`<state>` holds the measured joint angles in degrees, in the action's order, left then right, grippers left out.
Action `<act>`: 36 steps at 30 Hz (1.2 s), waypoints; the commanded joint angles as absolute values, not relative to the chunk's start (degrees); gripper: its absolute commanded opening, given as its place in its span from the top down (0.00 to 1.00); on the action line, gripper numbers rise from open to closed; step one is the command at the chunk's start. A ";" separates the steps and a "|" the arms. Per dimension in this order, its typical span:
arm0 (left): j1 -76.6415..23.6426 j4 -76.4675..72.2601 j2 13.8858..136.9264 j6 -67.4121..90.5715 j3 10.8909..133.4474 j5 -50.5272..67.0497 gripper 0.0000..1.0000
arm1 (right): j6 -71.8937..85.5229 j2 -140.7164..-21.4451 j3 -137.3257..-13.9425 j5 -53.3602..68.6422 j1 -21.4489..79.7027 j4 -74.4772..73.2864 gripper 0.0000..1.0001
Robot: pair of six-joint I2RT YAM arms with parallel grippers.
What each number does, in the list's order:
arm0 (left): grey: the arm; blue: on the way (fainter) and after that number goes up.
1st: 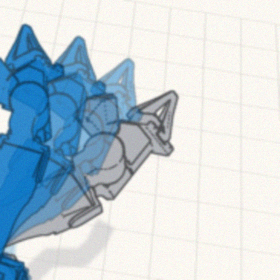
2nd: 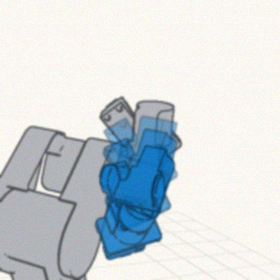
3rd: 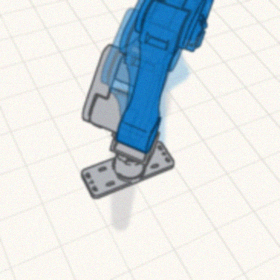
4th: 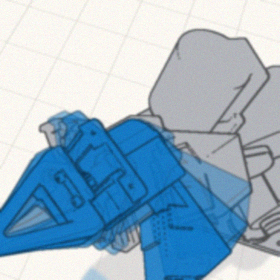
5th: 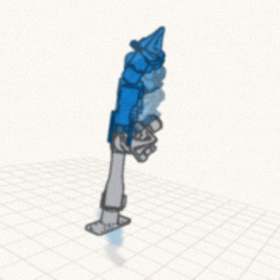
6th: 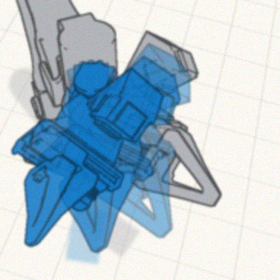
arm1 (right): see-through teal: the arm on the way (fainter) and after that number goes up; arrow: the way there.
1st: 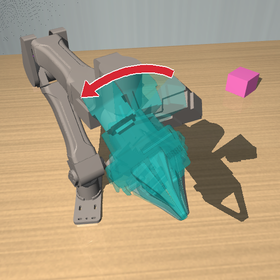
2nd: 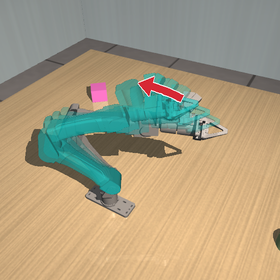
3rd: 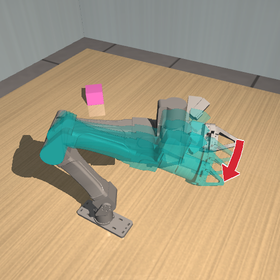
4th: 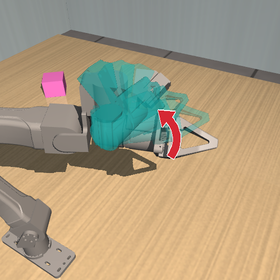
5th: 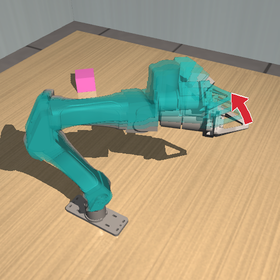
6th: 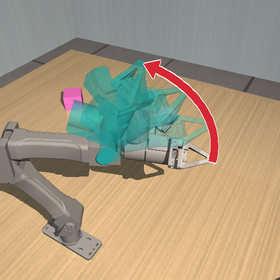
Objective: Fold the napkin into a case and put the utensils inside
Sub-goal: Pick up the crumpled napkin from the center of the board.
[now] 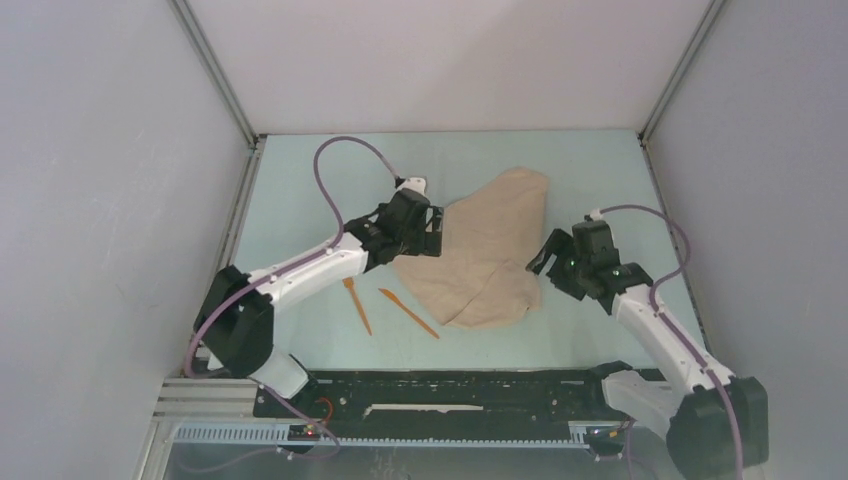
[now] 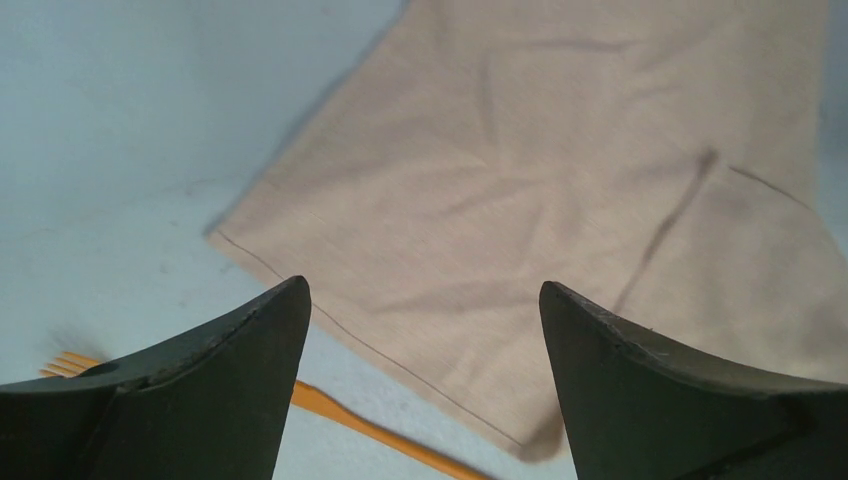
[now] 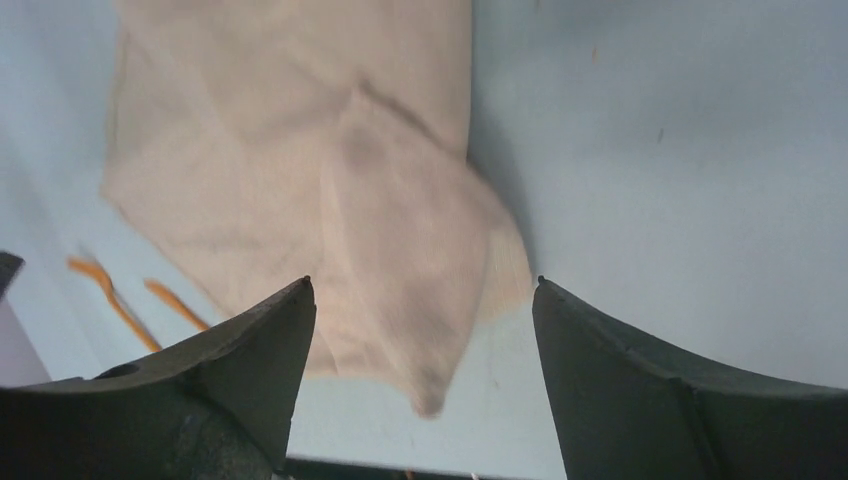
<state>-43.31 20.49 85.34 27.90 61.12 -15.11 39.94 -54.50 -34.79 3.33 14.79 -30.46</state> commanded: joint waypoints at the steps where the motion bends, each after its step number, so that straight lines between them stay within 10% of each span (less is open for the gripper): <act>1: -37.76 30.83 92.02 24.50 67.83 -17.41 0.08 | 39.08 -63.86 -45.45 -3.79 11.52 -26.76 0.14; 10: -33.11 32.65 99.42 23.32 70.04 -15.85 0.08 | 29.93 -82.47 -55.23 9.40 13.38 -28.76 0.27; 23: -32.59 29.02 106.56 25.48 69.46 -12.30 0.15 | 25.58 -84.22 -53.36 -2.90 21.95 -33.57 0.20; 31: -32.52 26.91 108.08 25.88 68.99 -10.10 0.53 | 27.12 -90.74 -52.31 -8.71 24.89 -30.49 0.20; 36: -32.44 26.13 107.41 25.90 70.75 -8.80 0.73 | 27.68 -91.62 -52.37 -11.38 25.05 -29.68 0.39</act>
